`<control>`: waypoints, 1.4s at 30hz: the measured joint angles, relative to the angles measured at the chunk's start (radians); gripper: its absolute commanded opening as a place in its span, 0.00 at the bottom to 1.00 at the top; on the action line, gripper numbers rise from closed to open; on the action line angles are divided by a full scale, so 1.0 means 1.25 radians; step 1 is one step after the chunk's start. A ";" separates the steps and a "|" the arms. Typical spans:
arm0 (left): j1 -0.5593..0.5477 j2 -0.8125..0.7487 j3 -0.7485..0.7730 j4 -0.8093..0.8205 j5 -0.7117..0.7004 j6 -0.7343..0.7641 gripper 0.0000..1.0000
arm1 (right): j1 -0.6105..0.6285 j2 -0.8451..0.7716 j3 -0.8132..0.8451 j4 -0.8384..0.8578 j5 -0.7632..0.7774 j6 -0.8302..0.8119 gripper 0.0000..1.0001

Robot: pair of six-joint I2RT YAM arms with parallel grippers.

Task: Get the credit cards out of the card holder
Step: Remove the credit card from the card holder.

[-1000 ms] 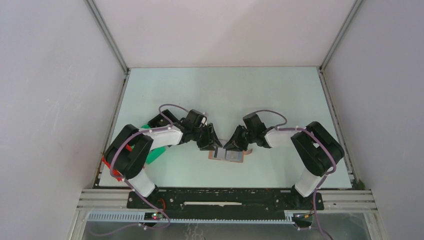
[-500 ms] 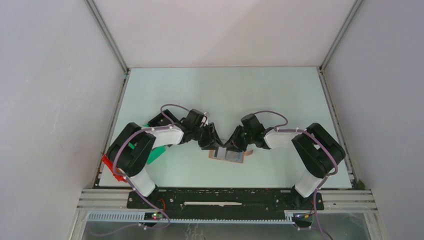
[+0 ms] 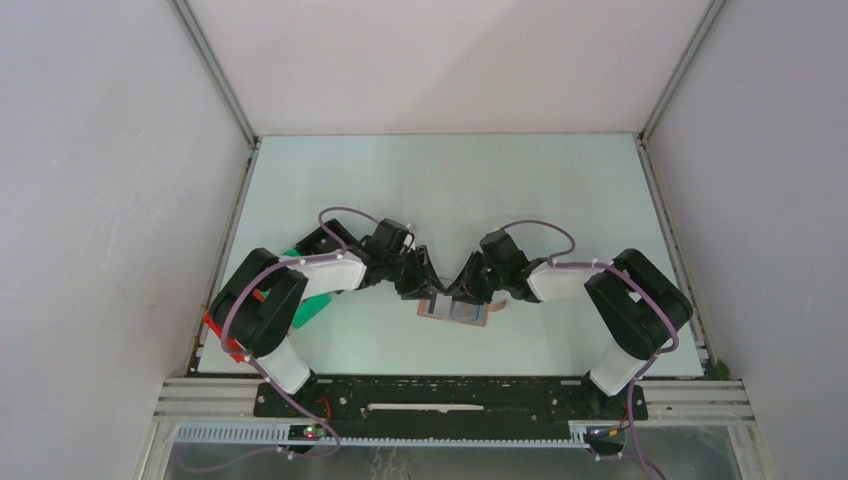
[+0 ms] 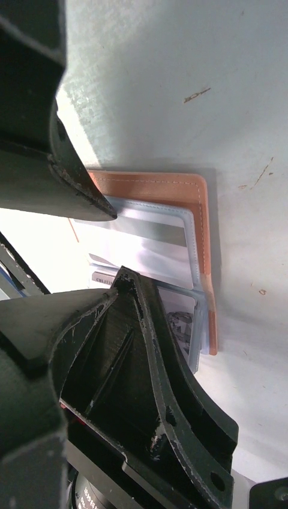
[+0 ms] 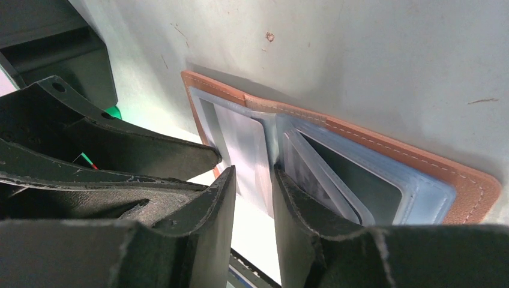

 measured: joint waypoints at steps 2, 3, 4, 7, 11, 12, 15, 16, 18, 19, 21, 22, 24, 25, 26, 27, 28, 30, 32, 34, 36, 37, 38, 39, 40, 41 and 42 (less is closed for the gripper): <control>0.000 0.000 0.000 0.000 0.000 0.000 0.51 | 0.003 -0.001 0.000 0.002 0.005 -0.006 0.38; 0.000 0.000 0.000 0.000 -0.001 0.000 0.51 | 0.004 -0.001 0.000 0.002 0.007 -0.009 0.38; -0.001 0.000 0.000 0.000 -0.001 0.000 0.51 | 0.004 -0.001 0.000 0.003 0.009 -0.011 0.38; -0.001 0.000 0.000 0.000 -0.003 0.000 0.51 | 0.006 -0.002 0.000 0.003 0.013 -0.013 0.38; -0.003 -0.009 -0.001 -0.003 -0.025 0.005 0.51 | 0.008 -0.009 -0.008 0.007 0.021 -0.015 0.39; -0.003 -0.014 -0.003 -0.004 -0.034 0.009 0.51 | 0.008 -0.011 -0.011 0.008 0.023 -0.015 0.39; -0.003 -0.020 -0.009 -0.016 -0.057 0.021 0.50 | 0.008 -0.021 -0.020 0.009 0.031 -0.015 0.39; -0.002 -0.020 -0.009 -0.018 -0.060 0.021 0.50 | 0.008 -0.024 -0.022 0.009 0.032 -0.016 0.39; -0.004 -0.021 -0.014 -0.013 -0.060 0.023 0.50 | 0.008 -0.026 -0.023 0.009 0.033 -0.016 0.39; -0.004 -0.023 -0.018 -0.008 -0.060 0.026 0.50 | 0.008 -0.026 -0.023 0.009 0.033 -0.016 0.39; -0.005 -0.025 -0.022 -0.002 -0.059 0.027 0.50 | 0.008 -0.026 -0.023 0.009 0.033 -0.016 0.39; -0.005 -0.025 -0.023 0.000 -0.059 0.027 0.50 | 0.008 -0.026 -0.023 0.009 0.033 -0.016 0.39; -0.007 -0.026 -0.023 0.001 -0.059 0.027 0.50 | 0.008 -0.026 -0.023 0.009 0.033 -0.016 0.39; -0.008 -0.027 -0.024 0.003 -0.060 0.028 0.51 | 0.008 -0.026 -0.023 0.009 0.033 -0.016 0.39; -0.010 -0.031 -0.027 0.003 -0.061 0.027 0.51 | 0.008 -0.026 -0.024 0.009 0.033 -0.016 0.39; -0.013 -0.038 -0.031 0.003 -0.062 0.027 0.51 | 0.008 -0.026 -0.024 0.009 0.033 -0.016 0.38; -0.018 -0.047 -0.034 0.000 -0.064 0.028 0.52 | 0.008 -0.026 -0.024 0.009 0.033 -0.016 0.38; -0.028 -0.064 -0.035 -0.002 -0.063 0.028 0.52 | 0.008 -0.026 -0.025 0.009 0.033 -0.016 0.38; -0.038 -0.084 -0.035 0.002 -0.062 0.034 0.52 | 0.008 -0.026 -0.025 0.009 0.033 -0.016 0.38; -0.045 -0.097 -0.035 0.011 -0.057 0.034 0.52 | 0.008 -0.026 -0.025 0.010 0.033 -0.016 0.38; -0.051 -0.096 -0.035 0.021 -0.053 0.035 0.51 | 0.008 -0.026 -0.025 0.010 0.033 -0.016 0.38; -0.053 -0.092 -0.035 0.024 -0.049 0.034 0.51 | 0.008 -0.026 -0.025 0.010 0.033 -0.016 0.38; -0.054 -0.086 -0.035 0.027 -0.046 0.034 0.51 | 0.008 -0.027 -0.025 0.009 0.033 -0.016 0.38; -0.055 -0.078 -0.035 0.029 -0.044 0.034 0.51 | 0.008 -0.027 -0.025 0.009 0.033 -0.016 0.38; -0.055 -0.068 -0.035 0.032 -0.044 0.034 0.51 | 0.008 -0.028 -0.025 0.009 0.034 -0.017 0.38; -0.055 -0.058 -0.035 0.032 -0.043 0.034 0.51 | 0.008 -0.028 -0.025 0.009 0.034 -0.017 0.38; -0.055 -0.050 -0.035 0.032 -0.043 0.034 0.51 | 0.008 -0.028 -0.026 0.009 0.034 -0.017 0.38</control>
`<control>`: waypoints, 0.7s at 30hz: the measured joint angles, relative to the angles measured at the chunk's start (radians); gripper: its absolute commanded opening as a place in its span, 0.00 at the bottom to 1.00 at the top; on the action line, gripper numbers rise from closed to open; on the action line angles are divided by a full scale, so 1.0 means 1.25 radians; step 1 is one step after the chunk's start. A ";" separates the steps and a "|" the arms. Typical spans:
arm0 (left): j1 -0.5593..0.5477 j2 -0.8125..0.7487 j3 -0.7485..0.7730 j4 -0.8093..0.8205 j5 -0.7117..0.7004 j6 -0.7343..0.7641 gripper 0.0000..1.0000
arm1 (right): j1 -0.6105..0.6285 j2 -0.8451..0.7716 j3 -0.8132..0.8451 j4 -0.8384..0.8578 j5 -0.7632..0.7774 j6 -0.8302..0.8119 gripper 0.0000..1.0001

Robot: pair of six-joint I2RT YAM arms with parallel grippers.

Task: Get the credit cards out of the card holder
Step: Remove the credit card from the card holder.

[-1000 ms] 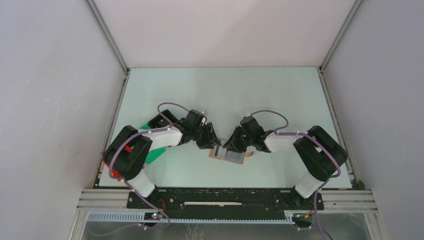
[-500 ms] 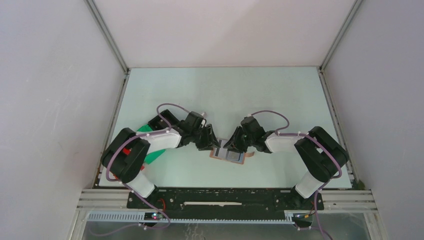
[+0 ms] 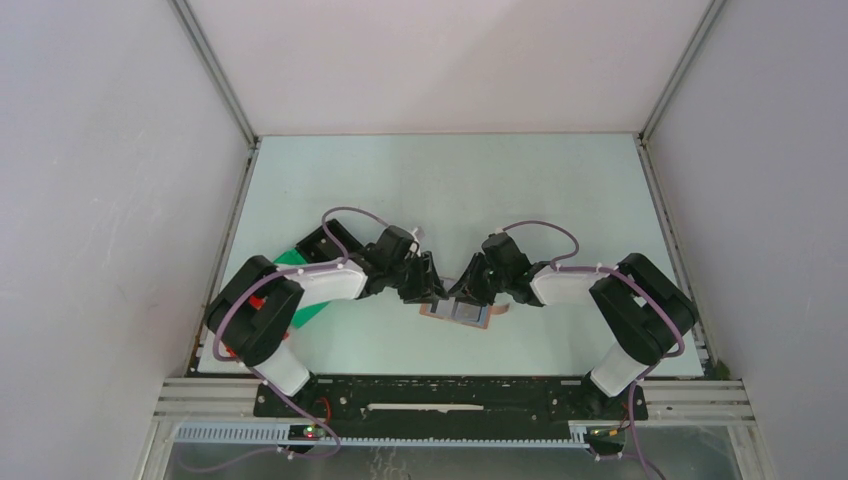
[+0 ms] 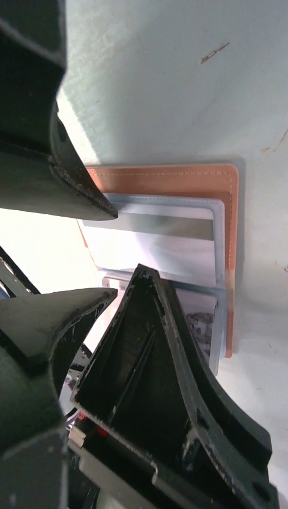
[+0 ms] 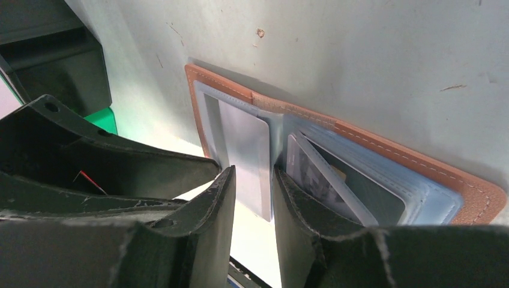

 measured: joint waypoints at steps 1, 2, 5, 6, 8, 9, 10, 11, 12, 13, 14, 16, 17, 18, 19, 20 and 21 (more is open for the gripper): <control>0.000 0.007 0.000 0.001 0.000 0.000 0.51 | 0.000 -0.001 0.000 -0.001 0.000 0.000 0.39; 0.000 0.013 0.000 0.002 0.001 0.000 0.51 | 0.000 -0.001 0.000 -0.002 0.001 0.000 0.38; 0.000 0.013 0.000 0.008 0.002 0.000 0.50 | 0.000 -0.002 0.000 -0.004 0.001 0.000 0.38; 0.000 0.013 0.000 0.011 0.001 0.000 0.50 | 0.000 -0.002 0.000 -0.004 0.002 0.000 0.38; 0.000 0.013 0.000 0.014 0.000 0.000 0.50 | 0.000 -0.002 0.000 -0.004 0.002 0.000 0.39; 0.000 0.013 0.000 0.014 -0.001 0.000 0.50 | 0.000 -0.002 0.000 -0.004 0.002 -0.001 0.38; 0.000 0.013 0.000 0.014 -0.003 0.000 0.50 | 0.000 -0.002 0.000 -0.004 0.002 0.000 0.38; 0.000 0.013 0.000 0.014 -0.005 0.000 0.50 | 0.000 -0.002 0.000 -0.004 0.002 -0.001 0.38; 0.000 0.013 0.000 0.014 -0.008 0.000 0.50 | 0.000 -0.002 0.000 -0.005 0.002 0.000 0.38; 0.000 0.013 0.000 0.014 -0.011 0.000 0.51 | 0.000 -0.002 0.000 -0.004 0.002 -0.001 0.38; 0.000 0.012 0.000 0.014 -0.013 0.000 0.50 | 0.000 -0.002 0.000 -0.005 0.002 -0.001 0.39; 0.000 0.011 0.000 0.016 -0.018 0.000 0.51 | 0.000 -0.002 0.000 -0.005 0.002 0.000 0.38; 0.000 0.011 0.000 0.018 -0.021 0.000 0.50 | 0.000 -0.002 0.000 -0.004 0.002 0.000 0.38; 0.000 0.011 0.000 0.020 -0.023 0.000 0.50 | 0.000 -0.002 0.000 -0.004 0.002 0.000 0.39; 0.000 0.011 0.000 0.020 -0.023 0.000 0.50 | 0.000 -0.002 0.000 -0.004 0.002 -0.001 0.38; 0.000 0.011 0.000 0.022 -0.024 0.000 0.50 | 0.000 -0.002 0.000 -0.004 0.002 0.000 0.38; 0.000 0.011 0.000 0.025 -0.024 0.000 0.50 | 0.000 -0.002 0.000 -0.004 0.002 -0.001 0.38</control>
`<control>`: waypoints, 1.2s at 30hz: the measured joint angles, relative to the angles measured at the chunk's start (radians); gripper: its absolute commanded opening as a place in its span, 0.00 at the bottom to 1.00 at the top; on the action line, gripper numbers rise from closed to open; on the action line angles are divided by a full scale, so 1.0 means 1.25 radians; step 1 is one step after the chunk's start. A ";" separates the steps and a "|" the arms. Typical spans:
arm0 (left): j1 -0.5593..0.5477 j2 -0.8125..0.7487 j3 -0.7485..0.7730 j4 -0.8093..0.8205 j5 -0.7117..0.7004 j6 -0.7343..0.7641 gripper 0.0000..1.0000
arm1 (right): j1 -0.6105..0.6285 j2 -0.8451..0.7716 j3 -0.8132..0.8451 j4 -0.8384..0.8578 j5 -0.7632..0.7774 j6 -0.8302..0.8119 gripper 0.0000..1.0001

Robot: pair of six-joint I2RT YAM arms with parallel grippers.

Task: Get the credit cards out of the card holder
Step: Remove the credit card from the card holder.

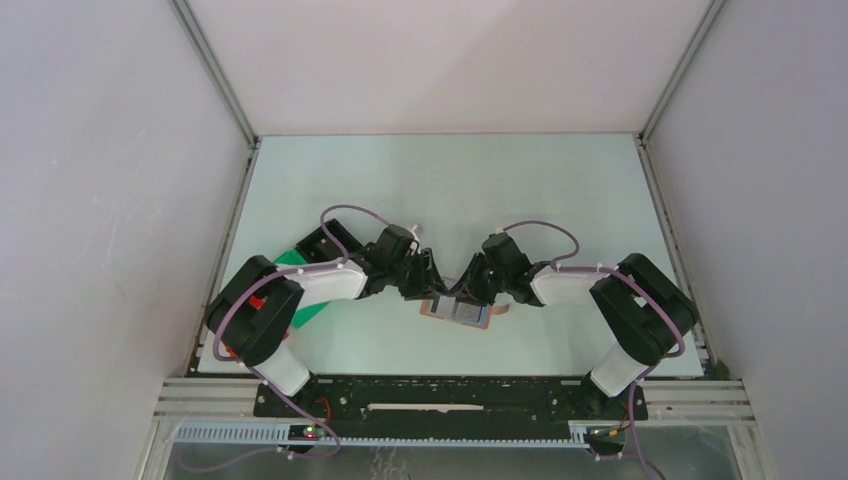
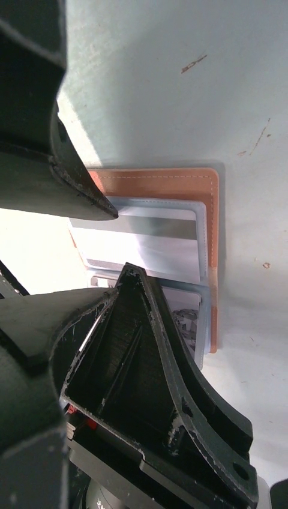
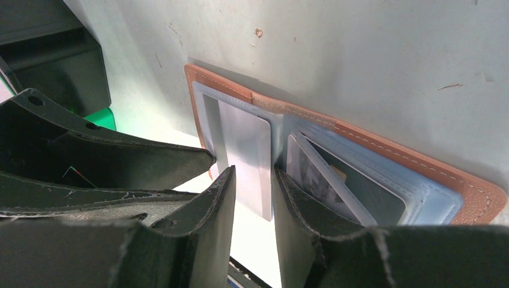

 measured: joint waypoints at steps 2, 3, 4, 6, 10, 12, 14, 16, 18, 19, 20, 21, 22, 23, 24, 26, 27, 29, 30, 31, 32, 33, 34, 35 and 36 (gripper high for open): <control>0.000 0.000 0.000 0.006 -0.001 0.000 0.51 | 0.000 0.000 0.000 0.000 0.000 0.000 0.38; 0.000 0.000 0.000 0.009 -0.003 0.000 0.50 | 0.000 0.000 0.000 0.000 0.000 0.000 0.38; 0.000 0.000 0.000 0.011 -0.005 0.000 0.50 | 0.000 0.000 0.000 0.000 0.000 0.000 0.38; 0.000 0.000 0.000 0.013 -0.009 0.000 0.50 | 0.000 0.000 0.000 0.000 -0.001 0.000 0.38; 0.000 0.000 0.000 0.013 -0.023 0.000 0.50 | 0.000 0.000 0.000 0.000 -0.001 0.000 0.38; 0.000 0.000 0.000 0.013 -0.030 -0.001 0.50 | 0.000 0.000 0.000 0.000 -0.001 0.000 0.38; 0.000 0.000 0.000 0.013 -0.035 -0.001 0.50 | 0.000 0.000 0.000 0.000 -0.002 -0.001 0.38; 0.000 0.000 0.000 0.013 -0.038 -0.001 0.50 | 0.000 0.000 0.000 0.000 -0.002 -0.001 0.38; 0.000 0.001 0.000 0.014 -0.037 -0.001 0.50 | 0.000 0.000 0.000 0.000 -0.002 -0.002 0.38; 0.000 0.001 0.000 0.015 -0.036 -0.001 0.50 | 0.000 0.000 0.000 0.000 -0.002 -0.003 0.38; 0.000 0.002 0.000 0.016 -0.034 -0.001 0.50 | 0.000 0.000 0.000 0.000 -0.002 -0.003 0.38; 0.000 0.003 0.000 0.017 -0.033 -0.001 0.50 | 0.000 0.000 0.000 0.000 -0.002 -0.003 0.38; 0.000 0.005 0.000 0.019 -0.031 -0.001 0.50 | 0.000 0.000 0.000 0.000 -0.002 -0.003 0.38; -0.001 0.007 0.000 0.021 -0.029 -0.001 0.50 | 0.000 0.000 0.000 0.000 -0.002 -0.003 0.38; -0.001 0.010 0.000 0.024 -0.024 -0.001 0.50 | 0.000 0.000 0.000 0.000 -0.002 -0.003 0.38; -0.001 0.014 0.000 0.031 -0.016 -0.001 0.50 | 0.000 0.000 0.000 0.000 -0.002 -0.003 0.38; -0.001 0.016 0.000 0.033 -0.013 -0.001 0.50 | -0.001 0.000 0.000 0.000 -0.002 -0.003 0.38; -0.002 0.021 0.000 0.040 -0.006 -0.002 0.50 | -0.001 0.000 0.000 0.000 -0.002 -0.003 0.38; -0.002 0.023 0.000 0.043 -0.003 -0.002 0.50 | -0.002 0.000 0.000 -0.001 -0.002 -0.003 0.38; -0.002 0.024 0.000 0.047 0.000 -0.002 0.49 | -0.004 0.000 0.000 -0.002 -0.002 -0.003 0.38; -0.002 0.025 0.000 0.049 0.002 -0.002 0.49 | -0.005 -0.001 -0.001 -0.003 -0.002 -0.004 0.38; -0.002 0.027 0.000 0.052 0.002 -0.003 0.49 | -0.006 -0.002 -0.001 -0.005 -0.002 -0.005 0.37; -0.003 0.027 0.000 0.054 0.002 -0.005 0.49 | -0.008 -0.003 -0.002 -0.006 -0.002 -0.006 0.36; -0.004 0.028 0.000 0.055 0.002 -0.007 0.49 | -0.009 -0.004 -0.002 -0.008 -0.002 -0.008 0.35; -0.005 0.028 0.000 0.056 0.002 -0.008 0.49 | -0.011 -0.004 -0.002 -0.009 -0.002 -0.009 0.32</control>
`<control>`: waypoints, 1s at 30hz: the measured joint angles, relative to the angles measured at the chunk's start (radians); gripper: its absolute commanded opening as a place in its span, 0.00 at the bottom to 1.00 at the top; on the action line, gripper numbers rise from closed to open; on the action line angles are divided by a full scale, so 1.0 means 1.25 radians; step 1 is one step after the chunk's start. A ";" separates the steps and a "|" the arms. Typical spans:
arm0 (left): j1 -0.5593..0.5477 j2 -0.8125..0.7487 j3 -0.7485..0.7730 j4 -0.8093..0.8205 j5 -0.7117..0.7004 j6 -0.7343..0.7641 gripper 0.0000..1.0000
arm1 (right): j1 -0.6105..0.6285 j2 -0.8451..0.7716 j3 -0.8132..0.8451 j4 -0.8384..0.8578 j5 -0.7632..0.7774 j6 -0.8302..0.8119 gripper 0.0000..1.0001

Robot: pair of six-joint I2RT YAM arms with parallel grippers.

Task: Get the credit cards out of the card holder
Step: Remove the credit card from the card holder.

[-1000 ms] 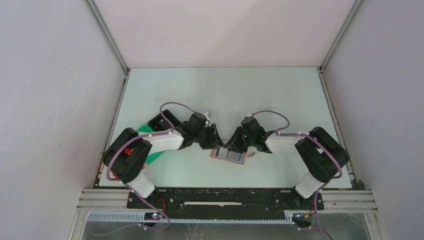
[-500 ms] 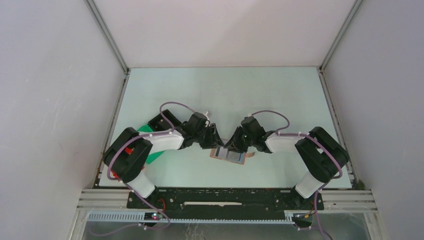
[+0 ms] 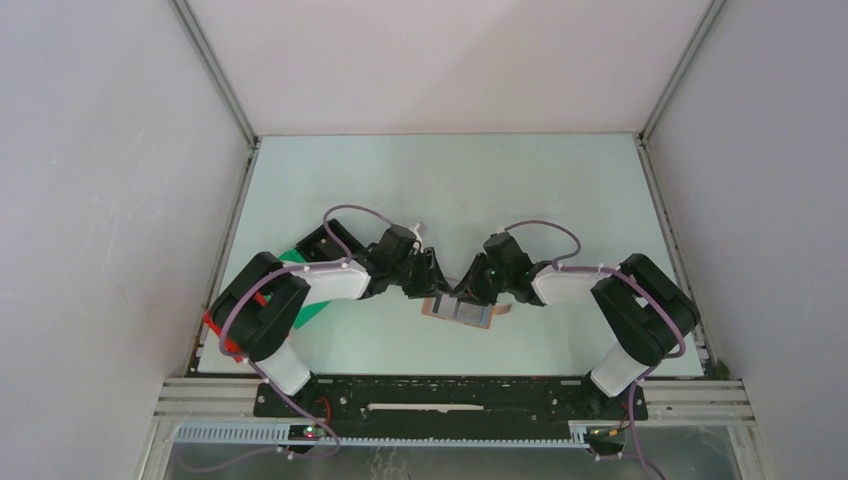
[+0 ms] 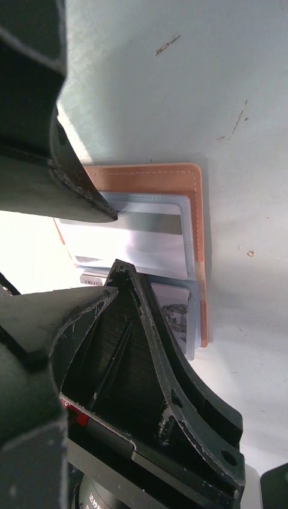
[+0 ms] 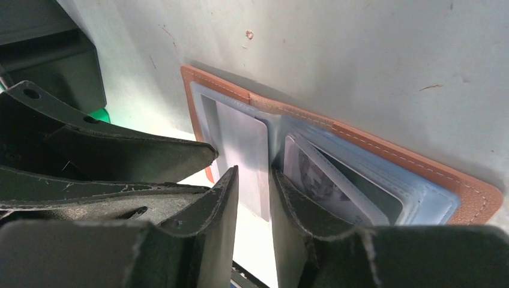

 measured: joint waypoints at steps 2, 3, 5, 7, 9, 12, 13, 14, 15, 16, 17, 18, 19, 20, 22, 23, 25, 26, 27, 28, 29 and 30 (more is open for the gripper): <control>-0.002 0.000 0.000 0.001 -0.001 -0.001 0.50 | -0.002 0.000 0.000 -0.004 0.000 -0.004 0.27; -0.002 0.000 0.000 0.001 -0.002 -0.001 0.50 | -0.002 0.000 -0.001 -0.006 0.001 -0.005 0.25; -0.003 -0.002 0.000 -0.002 -0.004 -0.001 0.50 | -0.004 0.000 -0.003 -0.008 0.001 -0.008 0.24; -0.004 -0.003 0.000 -0.005 -0.007 0.000 0.50 | -0.005 0.000 -0.004 -0.008 0.001 -0.009 0.26; -0.004 -0.003 0.000 -0.006 -0.008 -0.001 0.50 | -0.005 0.000 -0.005 -0.006 0.000 -0.011 0.29; -0.004 -0.003 0.000 -0.006 -0.008 0.000 0.50 | -0.005 0.001 -0.005 -0.001 -0.003 -0.011 0.31; -0.004 -0.003 0.000 -0.006 -0.008 0.000 0.50 | -0.005 0.002 -0.005 0.004 -0.005 -0.011 0.30; -0.004 -0.002 0.000 -0.005 -0.008 0.000 0.50 | -0.006 0.004 -0.007 0.011 -0.007 -0.011 0.28; -0.004 -0.002 0.000 -0.005 -0.007 0.000 0.50 | -0.007 0.006 -0.011 0.021 -0.011 -0.009 0.24; -0.004 -0.002 0.000 -0.005 -0.007 0.000 0.50 | -0.010 0.007 -0.016 0.032 -0.016 -0.008 0.18; -0.004 -0.002 0.000 -0.005 -0.007 0.000 0.50 | -0.013 0.008 -0.022 0.041 -0.021 -0.005 0.10; -0.004 -0.002 0.000 -0.005 -0.007 0.000 0.50 | -0.016 0.008 -0.028 0.048 -0.023 -0.004 0.01; -0.004 -0.001 0.000 -0.005 -0.007 0.000 0.49 | -0.018 0.009 -0.034 0.056 -0.026 -0.002 0.00; -0.004 -0.001 0.000 -0.004 -0.007 0.000 0.49 | -0.021 0.009 -0.040 0.064 -0.028 0.001 0.00; -0.004 0.000 0.000 -0.002 -0.007 0.000 0.49 | -0.024 0.008 -0.046 0.074 -0.033 0.002 0.00; -0.004 0.000 0.000 -0.002 -0.007 0.000 0.49 | -0.026 0.008 -0.049 0.078 -0.034 0.002 0.00; -0.004 0.000 0.000 -0.002 -0.006 -0.001 0.50 | -0.027 0.002 -0.053 0.080 -0.035 0.002 0.00; -0.004 0.000 0.000 -0.001 -0.006 -0.001 0.50 | -0.028 -0.002 -0.056 0.078 -0.034 0.001 0.00; -0.003 0.000 0.000 -0.001 -0.006 -0.001 0.50 | -0.029 -0.008 -0.058 0.076 -0.033 -0.001 0.00; -0.003 0.000 0.000 -0.001 -0.006 -0.001 0.50 | -0.030 -0.017 -0.062 0.070 -0.031 -0.002 0.00; -0.002 0.000 0.000 -0.001 -0.006 -0.001 0.50 | -0.032 -0.029 -0.065 0.061 -0.027 -0.005 0.00; -0.001 0.000 0.000 -0.002 -0.007 -0.001 0.50 | -0.033 -0.038 -0.067 0.053 -0.023 -0.006 0.00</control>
